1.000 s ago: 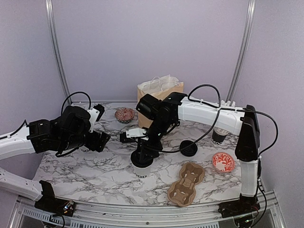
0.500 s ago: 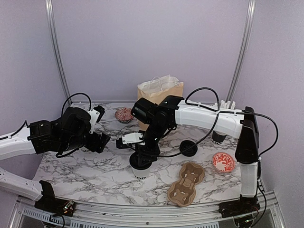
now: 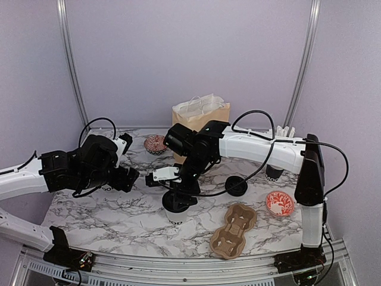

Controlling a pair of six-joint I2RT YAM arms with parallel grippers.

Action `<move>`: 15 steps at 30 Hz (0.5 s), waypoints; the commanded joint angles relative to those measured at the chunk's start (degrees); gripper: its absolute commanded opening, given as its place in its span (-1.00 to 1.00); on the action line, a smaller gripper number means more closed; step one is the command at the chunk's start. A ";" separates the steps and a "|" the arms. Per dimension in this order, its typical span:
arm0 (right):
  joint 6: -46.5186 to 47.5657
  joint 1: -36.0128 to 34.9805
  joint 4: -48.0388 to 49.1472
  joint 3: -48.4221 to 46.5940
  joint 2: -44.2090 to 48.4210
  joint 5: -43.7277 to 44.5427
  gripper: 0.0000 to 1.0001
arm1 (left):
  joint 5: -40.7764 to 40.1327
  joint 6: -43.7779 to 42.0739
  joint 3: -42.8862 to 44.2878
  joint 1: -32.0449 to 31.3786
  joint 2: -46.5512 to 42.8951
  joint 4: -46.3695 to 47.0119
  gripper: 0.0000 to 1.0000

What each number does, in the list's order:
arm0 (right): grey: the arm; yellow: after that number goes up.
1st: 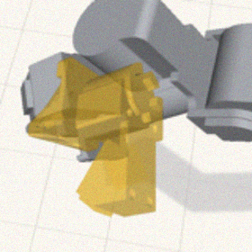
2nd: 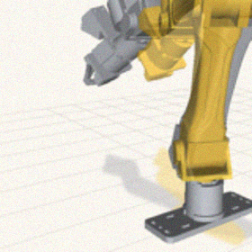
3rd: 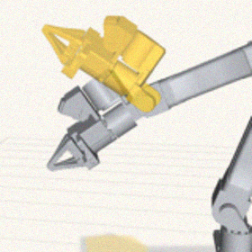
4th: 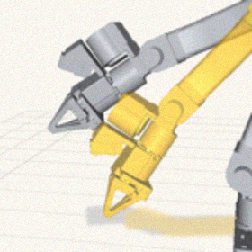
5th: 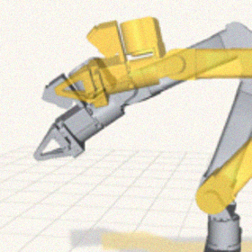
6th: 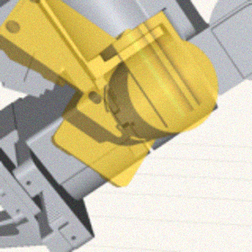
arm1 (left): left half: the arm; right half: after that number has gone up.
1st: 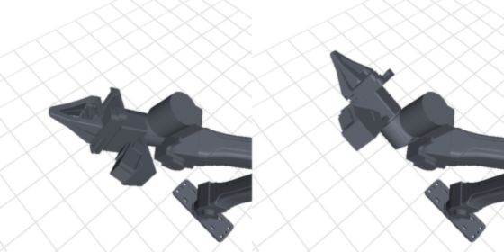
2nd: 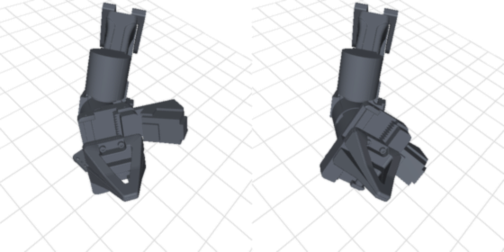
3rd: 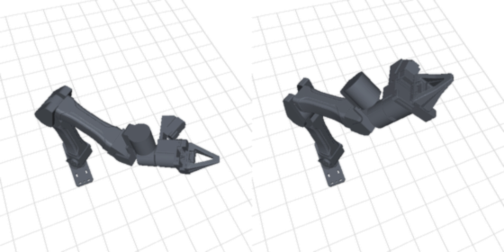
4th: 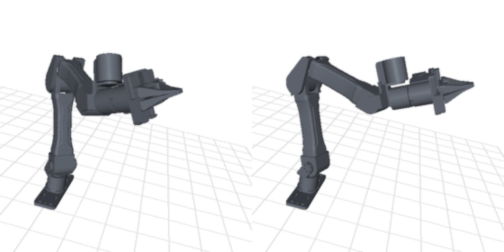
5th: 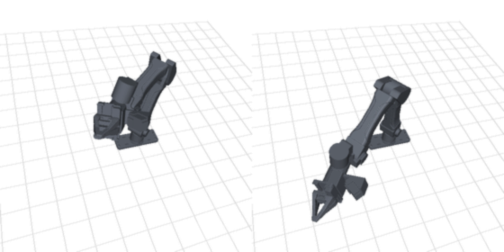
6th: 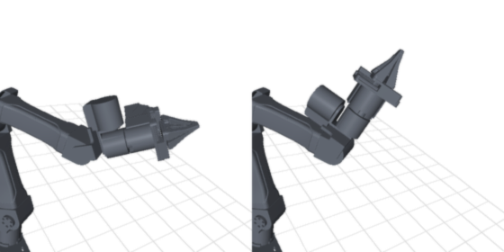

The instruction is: Pack the takeout coffee

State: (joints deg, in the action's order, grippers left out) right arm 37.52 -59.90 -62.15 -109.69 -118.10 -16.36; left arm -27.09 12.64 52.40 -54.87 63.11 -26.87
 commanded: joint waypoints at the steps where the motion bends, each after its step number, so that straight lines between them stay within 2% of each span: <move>1: -0.79 -0.57 0.58 -2.02 2.27 -0.04 0.89 | -0.35 3.38 1.43 0.64 1.15 0.13 0.81; 2: -0.96 -0.57 0.50 -2.24 2.59 -0.40 0.96 | -0.07 4.52 1.84 0.72 1.45 -0.32 0.81; 5: -1.37 -0.57 0.45 -2.38 3.94 -0.82 0.97 | 0.72 10.73 3.68 0.73 2.40 -2.46 0.78; 10: -2.04 0.01 1.27 -0.75 7.37 1.44 0.97 | 8.24 24.20 4.74 0.73 3.99 -3.65 0.59; 15: -6.20 6.00 7.67 6.06 12.79 -0.47 0.97 | 17.83 36.28 -0.67 0.69 4.15 5.47 0.35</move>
State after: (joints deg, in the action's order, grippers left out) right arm 35.51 -58.81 -60.03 -107.46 -110.28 -15.99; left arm -18.00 36.38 55.13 -54.41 66.83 -27.44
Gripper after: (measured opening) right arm 0.987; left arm 0.697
